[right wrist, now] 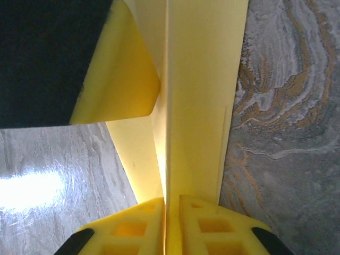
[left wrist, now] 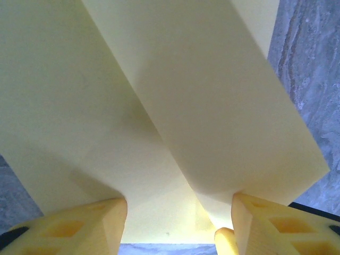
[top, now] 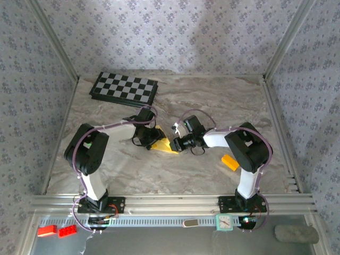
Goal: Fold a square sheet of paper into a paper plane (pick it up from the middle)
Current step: Fourth fold the wing at the center of the table.
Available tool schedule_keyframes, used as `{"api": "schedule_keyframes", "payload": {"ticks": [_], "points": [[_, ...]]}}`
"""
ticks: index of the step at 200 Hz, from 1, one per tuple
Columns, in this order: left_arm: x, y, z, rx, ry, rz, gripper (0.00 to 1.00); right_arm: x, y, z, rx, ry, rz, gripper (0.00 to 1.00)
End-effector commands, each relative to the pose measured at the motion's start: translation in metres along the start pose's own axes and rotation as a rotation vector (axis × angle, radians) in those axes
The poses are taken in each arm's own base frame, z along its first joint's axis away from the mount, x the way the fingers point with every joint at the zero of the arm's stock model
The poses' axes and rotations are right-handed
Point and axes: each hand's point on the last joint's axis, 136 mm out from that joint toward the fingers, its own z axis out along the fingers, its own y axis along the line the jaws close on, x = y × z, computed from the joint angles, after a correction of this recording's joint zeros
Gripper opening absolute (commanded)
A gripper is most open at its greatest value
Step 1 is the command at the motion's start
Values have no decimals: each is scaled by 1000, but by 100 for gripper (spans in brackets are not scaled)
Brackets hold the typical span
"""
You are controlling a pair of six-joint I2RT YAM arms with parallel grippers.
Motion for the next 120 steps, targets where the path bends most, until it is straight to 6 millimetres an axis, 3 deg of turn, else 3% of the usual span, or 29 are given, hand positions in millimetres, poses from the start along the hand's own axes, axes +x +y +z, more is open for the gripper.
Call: {"api": "schedule_keyframes", "payload": {"ticks": [1, 28, 56, 75, 120], "points": [[14, 51, 14, -192, 45, -32, 57, 4, -7, 1, 10, 36, 58, 14], [10, 34, 7, -142, 32, 1, 57, 8, -9, 3, 10, 60, 84, 10], [-4, -11, -15, 3, -28, 99, 57, 14, -17, 5, 34, 112, 148, 8], [-16, -31, -34, 82, -90, 149, 57, 18, -19, 6, 39, 135, 182, 8], [-21, -51, -52, 323, -119, 192, 52, 22, -24, 6, 42, 159, 223, 9]]}}
